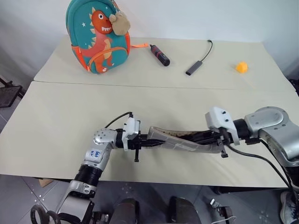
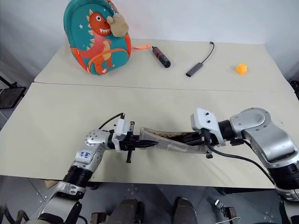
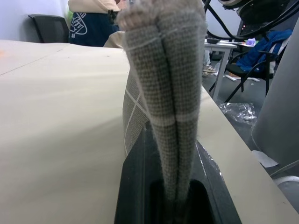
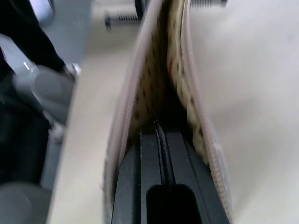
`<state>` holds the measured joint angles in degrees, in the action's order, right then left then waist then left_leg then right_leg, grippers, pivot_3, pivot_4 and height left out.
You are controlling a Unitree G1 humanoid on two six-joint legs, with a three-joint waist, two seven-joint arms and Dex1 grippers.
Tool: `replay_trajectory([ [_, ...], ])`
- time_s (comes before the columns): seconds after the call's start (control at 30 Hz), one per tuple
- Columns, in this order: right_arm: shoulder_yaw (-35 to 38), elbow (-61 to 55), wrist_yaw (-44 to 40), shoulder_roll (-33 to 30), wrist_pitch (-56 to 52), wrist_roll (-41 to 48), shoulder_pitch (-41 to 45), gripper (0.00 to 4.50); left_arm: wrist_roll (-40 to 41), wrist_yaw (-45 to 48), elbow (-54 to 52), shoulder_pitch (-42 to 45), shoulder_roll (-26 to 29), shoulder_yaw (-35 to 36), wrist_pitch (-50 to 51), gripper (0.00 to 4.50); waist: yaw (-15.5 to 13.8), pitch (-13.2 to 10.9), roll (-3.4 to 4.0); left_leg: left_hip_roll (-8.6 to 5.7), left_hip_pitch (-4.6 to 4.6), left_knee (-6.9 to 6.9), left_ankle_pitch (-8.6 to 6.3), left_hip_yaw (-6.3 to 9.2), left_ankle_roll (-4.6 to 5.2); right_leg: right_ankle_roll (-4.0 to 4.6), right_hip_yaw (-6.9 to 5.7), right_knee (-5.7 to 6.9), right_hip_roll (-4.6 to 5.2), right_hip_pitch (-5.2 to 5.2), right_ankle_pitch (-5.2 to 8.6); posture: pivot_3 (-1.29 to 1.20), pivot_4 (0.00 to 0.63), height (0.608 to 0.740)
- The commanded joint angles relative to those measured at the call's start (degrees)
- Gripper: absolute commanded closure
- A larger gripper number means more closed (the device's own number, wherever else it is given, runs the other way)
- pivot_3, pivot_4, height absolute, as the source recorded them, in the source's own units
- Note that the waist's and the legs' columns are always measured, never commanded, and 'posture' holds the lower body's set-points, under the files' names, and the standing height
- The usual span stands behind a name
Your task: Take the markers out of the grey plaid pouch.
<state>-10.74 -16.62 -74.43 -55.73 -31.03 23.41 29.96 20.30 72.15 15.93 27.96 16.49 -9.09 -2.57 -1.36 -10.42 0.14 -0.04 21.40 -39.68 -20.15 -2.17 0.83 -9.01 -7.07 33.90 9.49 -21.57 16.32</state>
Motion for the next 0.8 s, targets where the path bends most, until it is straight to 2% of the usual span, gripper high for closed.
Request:
replay_trajectory([
  [0.03, -1.79, -3.75, 3.54, 0.33, -4.31, -2.58, 1.25, 4.46, -0.63, -0.65, -1.42, -0.86, 0.23, -0.08, -0.96, 4.5, 0.0, 0.0, 0.0, 0.0, 0.0, -0.01, 0.0, 0.0, 0.0, 0.0, 0.0, 0.0, 0.0, 0.0, 0.0, 0.0, 0.15, 0.74],
  [0.07, -2.17, -4.43, 4.52, 0.72, -4.66, -3.34, 1.66, 4.46, -0.9, -0.79, -1.53, -0.9, 0.21, -0.17, -1.33, 4.5, 0.0, 0.0, 0.0, 0.01, 0.0, -0.01, 0.0, 0.01, 0.0, 0.0, 0.0, 0.01, 0.0, 0.0, 0.0, 0.0, 0.15, 0.74],
  [0.1, -2.67, -5.11, 5.1, 0.58, -5.25, -4.13, 2.07, 4.09, -1.02, -0.89, -1.74, -0.98, 0.21, -0.25, -1.45, 4.5, 0.0, 0.0, 0.0, 0.01, 0.0, -0.04, 0.0, 0.01, 0.0, 0.0, 0.0, 0.01, 0.0, 0.0, 0.0, 0.0, 0.15, 0.74],
  [0.13, -3.67, -6.01, 4.2, -0.23, -5.25, -4.85, 2.5, 3.94, -1.07, -0.98, -1.98, -1.09, 0.23, -0.32, -1.48, 4.5, 0.0, 0.0, 0.0, 0.01, 0.0, -0.04, 0.0, 0.01, -0.01, 0.0, 0.0, 0.01, 0.0, 0.0, 0.0, 0.0, 0.15, 0.74],
  [0.3, -6.79, -7.44, 7.54, 1.17, -2.26, -11.34, 4.55, 2.36, -0.64, -2.32, -5.05, -2.86, -0.12, -0.52, -1.22, 4.5, 0.04, 0.0, 0.0, 0.02, 0.0, -0.04, -0.01, 0.02, -0.02, 0.0, 0.01, 0.02, 0.0, 0.0, 0.0, 0.0, 0.15, 0.74],
  [0.57, -13.12, -8.69, 6.16, -0.88, -3.35, -18.86, 3.63, 2.36, -1.43, -3.55, -7.23, -4.63, -0.06, -1.8, -1.78, 4.5, 0.06, 0.0, 0.0, 0.01, 0.0, -0.04, -0.01, 0.01, -0.02, 0.0, 0.01, 0.01, 0.0, 0.0, 0.0, 0.0, 0.15, 0.74],
  [0.8, -16.93, -4.21, 8.82, 0.88, 2.69, -28.42, 4.85, 2.36, -1.1, -4.12, -7.36, -5.08, 0.18, -1.71, -0.64, 4.5, 0.11, 0.0, 0.0, 0.01, -0.01, -0.05, -0.01, 0.0, -0.02, 0.0, 0.03, 0.03, 0.0, 0.0, 0.0, 0.0, 0.15, 0.74],
])
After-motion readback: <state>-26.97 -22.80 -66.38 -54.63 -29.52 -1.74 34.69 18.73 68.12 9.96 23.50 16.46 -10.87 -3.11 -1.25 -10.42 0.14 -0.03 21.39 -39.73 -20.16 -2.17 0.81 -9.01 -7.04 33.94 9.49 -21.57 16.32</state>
